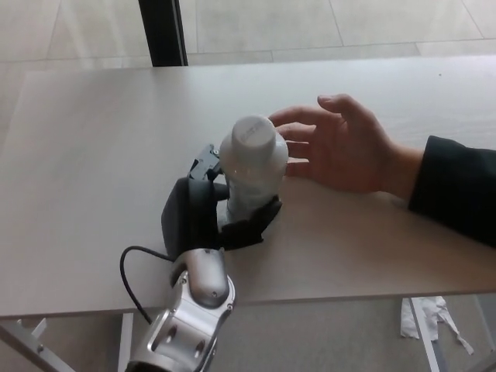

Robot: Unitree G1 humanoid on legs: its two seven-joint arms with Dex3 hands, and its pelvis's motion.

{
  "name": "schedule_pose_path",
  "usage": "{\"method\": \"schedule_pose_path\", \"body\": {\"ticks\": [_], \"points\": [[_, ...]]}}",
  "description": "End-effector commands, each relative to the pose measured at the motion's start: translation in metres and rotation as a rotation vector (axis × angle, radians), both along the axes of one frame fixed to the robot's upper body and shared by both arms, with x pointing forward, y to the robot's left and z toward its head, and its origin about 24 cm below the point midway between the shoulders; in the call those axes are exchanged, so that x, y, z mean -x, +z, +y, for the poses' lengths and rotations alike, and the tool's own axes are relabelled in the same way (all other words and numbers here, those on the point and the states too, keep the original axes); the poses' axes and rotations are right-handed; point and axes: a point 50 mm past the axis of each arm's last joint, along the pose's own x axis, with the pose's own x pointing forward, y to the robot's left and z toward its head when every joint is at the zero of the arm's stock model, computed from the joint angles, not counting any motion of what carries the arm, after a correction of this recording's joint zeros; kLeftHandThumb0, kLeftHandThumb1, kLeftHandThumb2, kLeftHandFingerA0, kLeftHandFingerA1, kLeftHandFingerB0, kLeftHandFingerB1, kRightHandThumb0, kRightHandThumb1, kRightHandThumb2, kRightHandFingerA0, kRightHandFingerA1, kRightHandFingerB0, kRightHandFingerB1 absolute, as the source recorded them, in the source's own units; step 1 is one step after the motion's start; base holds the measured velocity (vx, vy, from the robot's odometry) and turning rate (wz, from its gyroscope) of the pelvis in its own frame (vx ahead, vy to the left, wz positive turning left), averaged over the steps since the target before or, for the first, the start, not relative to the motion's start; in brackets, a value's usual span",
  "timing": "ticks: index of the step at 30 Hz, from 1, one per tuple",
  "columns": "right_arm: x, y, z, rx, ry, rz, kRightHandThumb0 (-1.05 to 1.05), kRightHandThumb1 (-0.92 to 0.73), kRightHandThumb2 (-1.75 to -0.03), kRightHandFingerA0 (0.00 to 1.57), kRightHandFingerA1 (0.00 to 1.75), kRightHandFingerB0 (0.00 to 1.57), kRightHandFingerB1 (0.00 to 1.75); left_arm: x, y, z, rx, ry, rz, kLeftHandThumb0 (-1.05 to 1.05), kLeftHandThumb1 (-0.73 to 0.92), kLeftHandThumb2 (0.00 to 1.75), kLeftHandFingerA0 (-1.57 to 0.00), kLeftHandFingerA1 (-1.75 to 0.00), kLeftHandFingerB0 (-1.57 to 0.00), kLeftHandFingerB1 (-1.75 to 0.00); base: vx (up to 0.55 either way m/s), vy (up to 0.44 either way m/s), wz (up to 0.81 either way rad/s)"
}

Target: Pick up a bottle and hand it

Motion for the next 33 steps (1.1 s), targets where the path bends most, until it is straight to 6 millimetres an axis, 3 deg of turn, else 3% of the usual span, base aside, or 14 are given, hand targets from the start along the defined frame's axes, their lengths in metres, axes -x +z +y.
{"method": "schedule_pose_path", "body": {"ticks": [1,2,3,6,7,10,11,12,13,24,30,31,32,33], "points": [[-0.003,0.005,-0.005,0.019,0.018,-0.015,-0.67,-0.61,-0.59,0.45,0.74,0.31,0.56,-0.030,0.052,-0.012,-0.014,-0.067,-0.178,-0.03,0.54,1.26,-0.98,-1.71,-0.79,-1.61,0.00,0.000,0.00],[-0.004,0.005,-0.005,0.033,0.018,-0.012,-0.65,-0.62,-0.58,0.46,0.74,0.32,0.55,-0.037,0.062,-0.019,-0.007,-0.087,-0.176,-0.02,0.47,1.28,-0.95,-1.69,-0.82,-1.58,0.00,0.000,0.00],[-0.004,0.005,-0.006,0.041,0.021,-0.009,-0.68,-0.47,-0.92,0.43,0.72,0.27,0.59,-0.042,0.071,-0.026,-0.006,-0.106,-0.173,-0.04,0.46,1.27,-1.01,-1.64,-0.86,-1.52,0.00,0.000,0.00],[-0.005,0.004,-0.006,0.042,0.034,-0.005,-0.66,-0.47,-0.93,0.43,0.71,0.26,0.58,-0.049,0.080,-0.034,-0.011,-0.129,-0.175,-0.03,0.43,1.32,-1.00,-1.62,-0.88,-1.50,0.00,0.000,0.00],[-0.006,0.005,-0.006,0.057,0.040,-0.008,-0.65,-0.62,-0.59,0.45,0.74,0.29,0.56,-0.053,0.082,-0.039,0.010,-0.140,-0.157,-0.09,0.45,1.30,-1.00,-1.62,-0.88,-1.49,0.00,0.000,0.00],[-0.008,0.006,-0.005,0.069,0.052,-0.002,-0.65,-0.62,-0.60,0.49,0.75,0.29,0.56,-0.058,0.083,-0.046,0.035,-0.132,-0.114,-0.12,0.47,1.24,-0.99,-1.55,-0.90,-1.43,0.00,0.000,0.00],[-0.009,0.005,-0.005,0.059,0.051,-0.006,-0.65,-0.46,-0.93,0.48,0.74,0.29,0.61,-0.060,0.083,-0.049,0.036,-0.132,-0.102,-0.11,0.47,1.23,-0.99,-1.55,-0.91,-1.42,0.00,0.000,0.00],[-0.011,0.005,-0.005,0.057,0.051,-0.013,-0.65,-0.46,-0.93,0.48,0.74,0.29,0.61,-0.061,0.083,-0.050,0.039,-0.131,-0.098,-0.11,0.47,1.23,-0.99,-1.55,-0.91,-1.42,0.00,0.000,0.00],[-0.012,0.004,-0.005,0.046,0.057,-0.016,-0.67,-0.61,-0.60,0.47,0.75,0.33,0.58,-0.062,0.082,-0.057,0.056,-0.151,-0.066,-0.11,0.46,1.25,-1.02,-1.55,-0.92,-1.43,0.00,0.000,0.00],[-0.024,0.001,0.003,0.017,0.077,-0.024,-0.71,-0.60,-0.59,0.51,0.76,0.38,0.61,-0.063,0.062,-0.081,-0.105,-0.195,0.047,-0.14,0.73,0.81,-0.79,-1.75,-0.69,-1.55,0.00,0.000,0.00],[-0.028,0.005,0.011,0.040,0.095,0.020,-0.69,-0.61,-0.60,0.47,0.75,0.36,0.60,-0.063,0.053,-0.082,-0.123,-0.146,0.099,-0.13,0.69,0.80,-0.78,-1.75,-0.70,-1.57,0.00,0.000,0.00],[-0.029,0.007,0.012,0.036,0.102,0.018,-0.68,-0.45,-0.91,0.46,0.73,0.34,0.63,-0.063,0.053,-0.084,-0.133,-0.141,0.094,-0.14,0.70,0.76,-0.79,-1.70,-0.73,-1.46,0.00,0.000,0.00],[-0.029,0.007,0.013,0.033,0.104,0.017,-0.68,-0.45,-0.91,0.46,0.73,0.34,0.63,-0.063,0.053,-0.084,-0.137,-0.140,0.091,-0.14,0.70,0.76,-0.79,-1.70,-0.73,-1.46,0.00,0.000,0.00],[-0.029,0.007,0.014,0.013,0.100,-0.005,-0.66,-0.60,-0.59,0.47,0.75,0.35,0.58,-0.062,0.055,-0.091,-0.157,-0.158,0.082,-0.24,0.70,0.64,-0.82,-1.45,-0.78,-1.03,0.00,0.000,0.00]]}}
